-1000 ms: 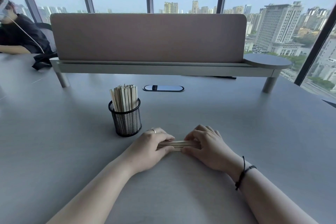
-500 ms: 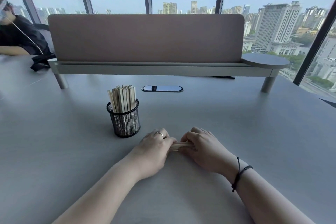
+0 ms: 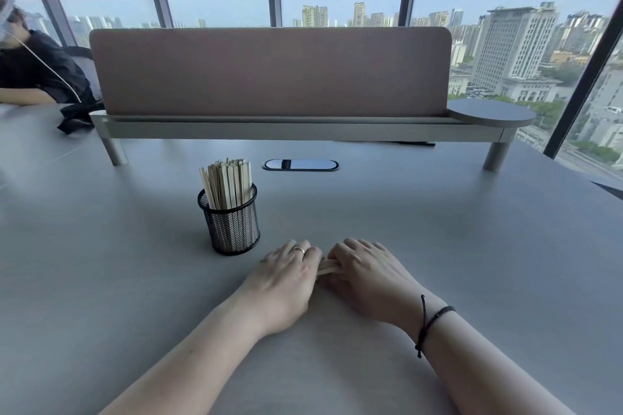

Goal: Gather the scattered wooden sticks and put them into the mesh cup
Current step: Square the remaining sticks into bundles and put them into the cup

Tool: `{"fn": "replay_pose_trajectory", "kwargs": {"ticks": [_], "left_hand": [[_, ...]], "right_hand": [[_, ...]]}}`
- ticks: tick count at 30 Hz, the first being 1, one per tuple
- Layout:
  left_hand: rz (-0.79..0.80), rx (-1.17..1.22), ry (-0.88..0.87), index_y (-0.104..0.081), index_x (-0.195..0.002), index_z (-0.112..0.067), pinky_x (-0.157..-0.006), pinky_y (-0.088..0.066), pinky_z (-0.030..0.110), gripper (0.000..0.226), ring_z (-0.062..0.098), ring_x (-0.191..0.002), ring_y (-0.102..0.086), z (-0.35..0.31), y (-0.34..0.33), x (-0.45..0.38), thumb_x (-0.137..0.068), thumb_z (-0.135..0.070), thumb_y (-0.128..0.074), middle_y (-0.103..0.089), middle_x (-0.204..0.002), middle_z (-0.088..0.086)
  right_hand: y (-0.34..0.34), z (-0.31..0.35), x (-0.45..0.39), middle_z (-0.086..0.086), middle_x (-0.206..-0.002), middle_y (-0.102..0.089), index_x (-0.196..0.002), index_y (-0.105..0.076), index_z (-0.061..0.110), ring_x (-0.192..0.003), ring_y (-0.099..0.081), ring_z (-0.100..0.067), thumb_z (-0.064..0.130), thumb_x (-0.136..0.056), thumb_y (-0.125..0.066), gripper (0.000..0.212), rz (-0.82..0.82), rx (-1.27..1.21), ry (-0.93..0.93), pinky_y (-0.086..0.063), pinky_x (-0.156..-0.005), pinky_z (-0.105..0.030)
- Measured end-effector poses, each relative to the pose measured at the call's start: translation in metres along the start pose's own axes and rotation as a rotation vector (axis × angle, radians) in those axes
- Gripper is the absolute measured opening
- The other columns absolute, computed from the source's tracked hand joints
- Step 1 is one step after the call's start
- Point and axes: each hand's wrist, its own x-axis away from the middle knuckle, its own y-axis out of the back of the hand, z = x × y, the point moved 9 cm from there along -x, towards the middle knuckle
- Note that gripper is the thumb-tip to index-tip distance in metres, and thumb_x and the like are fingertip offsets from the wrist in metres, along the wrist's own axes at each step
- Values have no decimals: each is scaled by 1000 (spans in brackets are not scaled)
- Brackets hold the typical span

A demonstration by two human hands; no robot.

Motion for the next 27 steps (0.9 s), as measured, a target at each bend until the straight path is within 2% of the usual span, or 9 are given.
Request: {"fn": "replay_pose_trajectory", "kwargs": {"ticks": [3,6,10,12,14,16,18,23,27], "left_hand": [[-68,3,-21,-52,-121,-15,-90,-47,42,35,30,-107,-56,-2,6,2,-88,-8,-41,-56,-117,8],[-130,20,-37,-57,-108,-11,-70,-52,42,32,35,-82,-64,3,8,2,-78,-5,-47,-59,-99,11],[-251,229,112,-49,-110,-10,-63,-40,38,16,35,-76,-58,32,23,6,-97,-4,-43,-53,-98,9],[-370,444,230,-45,-97,-13,-60,-27,36,7,25,-66,-49,52,29,11,-103,-11,-42,-49,-83,2],[-399,707,398,-41,-85,-16,-58,-27,36,20,16,-58,-40,73,21,12,-105,-18,-41,-43,-70,-3],[-443,1070,559,-37,-77,-15,-51,-33,30,30,12,-48,-34,88,9,12,-106,-26,-40,-43,-68,1],[-475,1351,653,-38,-78,-13,-38,-25,22,34,7,-40,-27,92,0,13,-108,-29,-38,-40,-67,4],[-468,1561,633,-60,-96,-5,-39,-18,18,50,8,-38,-22,78,-3,12,-103,-49,-38,-34,-54,-2],[-456,1598,506,-53,-80,-7,-41,-16,19,56,9,-39,-17,67,4,10,-84,-63,-53,-24,-54,0]], "right_hand": [[1,-4,0,3,-110,-58,-117,-56,24,-108,-57,-22,65,-89,-50,50,-13,-1,-30,-42,-88,-35],[19,-13,4,7,-119,-51,-135,-44,30,-114,-52,-18,76,-73,-59,78,-177,-118,-98,-41,-93,-34],[35,-39,13,5,-133,-43,-151,-20,34,-123,-41,-16,72,-63,-71,109,-305,-298,-270,-35,-102,-34],[26,-42,14,9,-132,-43,-149,-30,36,-126,-38,-15,76,-62,-68,103,-208,-286,-297,-33,-104,-33],[11,-35,13,14,-129,-45,-138,-49,40,-126,-37,-14,79,-65,-64,84,-65,-233,-248,-30,-104,-30],[1,-25,11,19,-122,-50,-122,-64,45,-122,-39,-11,74,-71,-64,58,9,-225,-183,-27,-101,-28],[1,-17,8,22,-113,-54,-110,-70,47,-117,-42,-10,66,-78,-67,37,0,-278,-153,-27,-98,-27],[3,-5,2,21,-99,-54,-98,-74,36,-110,-45,-8,49,-86,-67,19,-4,-280,-136,-31,-97,-30],[3,4,1,14,-97,-55,-100,-69,30,-107,-54,-13,39,-90,-61,15,46,-220,-111,-37,-93,-30]]}}
